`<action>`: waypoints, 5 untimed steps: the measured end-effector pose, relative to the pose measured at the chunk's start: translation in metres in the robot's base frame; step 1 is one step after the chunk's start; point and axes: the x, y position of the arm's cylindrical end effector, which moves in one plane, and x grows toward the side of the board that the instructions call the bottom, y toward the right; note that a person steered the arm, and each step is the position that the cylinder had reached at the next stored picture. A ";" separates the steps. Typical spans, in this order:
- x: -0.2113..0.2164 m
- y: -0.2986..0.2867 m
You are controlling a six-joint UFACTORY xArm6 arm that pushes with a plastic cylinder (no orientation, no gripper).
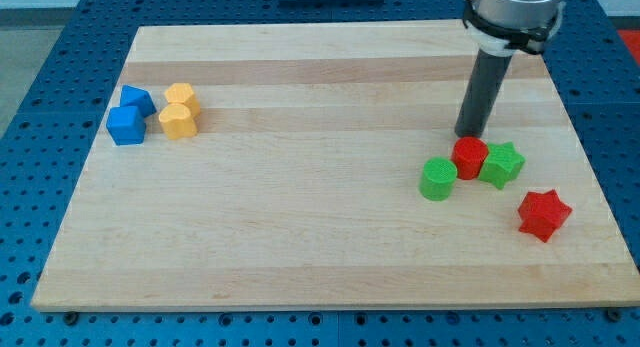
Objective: Move the green star left to the red star
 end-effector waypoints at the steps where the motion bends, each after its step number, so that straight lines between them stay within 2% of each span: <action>1: 0.000 0.023; 5: 0.038 0.037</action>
